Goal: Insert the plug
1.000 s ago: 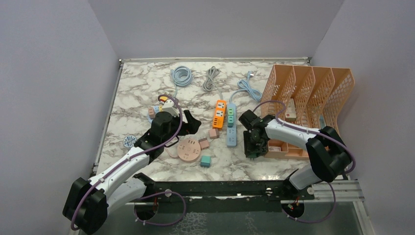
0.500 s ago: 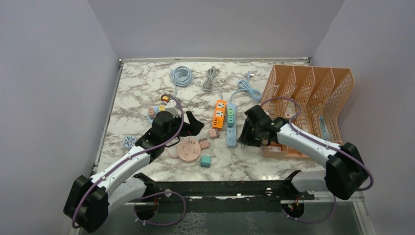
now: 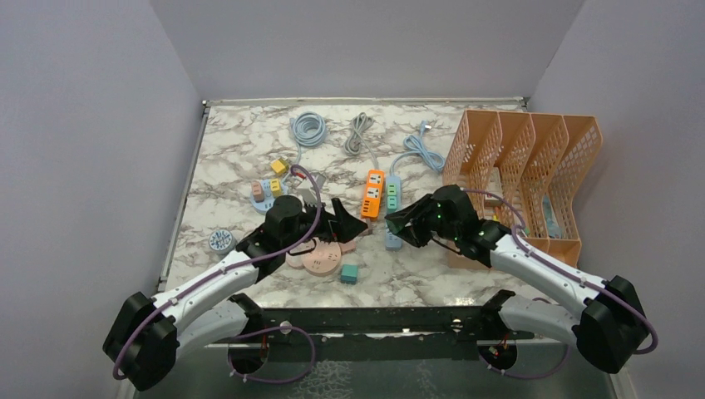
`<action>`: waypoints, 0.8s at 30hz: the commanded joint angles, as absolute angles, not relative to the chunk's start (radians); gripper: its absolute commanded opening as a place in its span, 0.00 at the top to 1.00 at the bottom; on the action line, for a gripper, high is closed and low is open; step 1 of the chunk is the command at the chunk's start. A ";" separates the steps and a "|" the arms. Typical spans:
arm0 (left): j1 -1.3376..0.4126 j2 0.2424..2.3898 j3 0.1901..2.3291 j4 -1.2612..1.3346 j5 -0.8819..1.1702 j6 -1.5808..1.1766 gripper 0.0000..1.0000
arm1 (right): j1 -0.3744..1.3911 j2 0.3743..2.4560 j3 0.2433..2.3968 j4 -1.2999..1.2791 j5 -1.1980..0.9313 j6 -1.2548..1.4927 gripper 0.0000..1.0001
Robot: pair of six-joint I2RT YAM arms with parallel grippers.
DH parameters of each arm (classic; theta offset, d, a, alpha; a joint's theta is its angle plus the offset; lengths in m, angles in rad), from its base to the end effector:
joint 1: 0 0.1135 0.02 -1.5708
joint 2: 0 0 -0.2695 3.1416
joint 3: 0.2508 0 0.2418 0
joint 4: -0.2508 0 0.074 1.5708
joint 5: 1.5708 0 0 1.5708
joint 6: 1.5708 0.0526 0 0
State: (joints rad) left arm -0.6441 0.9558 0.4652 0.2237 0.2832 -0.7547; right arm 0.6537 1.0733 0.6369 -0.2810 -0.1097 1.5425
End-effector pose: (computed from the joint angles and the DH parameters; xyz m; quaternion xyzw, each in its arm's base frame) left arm 0.1667 -0.1436 0.2434 0.0420 0.7905 -0.4725 0.3874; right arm 0.1745 0.1409 0.2227 0.3703 0.8304 0.3907 0.1437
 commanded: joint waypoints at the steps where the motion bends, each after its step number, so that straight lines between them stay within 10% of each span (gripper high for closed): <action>1: -0.742 1.003 0.527 0.272 0.217 -0.769 0.08 | 0.662 1.069 0.592 -0.139 -0.191 1.726 0.67; 24: -0.836 1.315 0.659 0.409 0.125 -0.871 0.39 | 0.664 1.169 0.653 -0.078 -0.258 1.799 0.69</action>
State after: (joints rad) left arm -0.8326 1.2736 0.6331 0.3836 0.1471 -0.8478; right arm 0.6498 1.1614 0.6113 -0.1463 -0.2138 1.7885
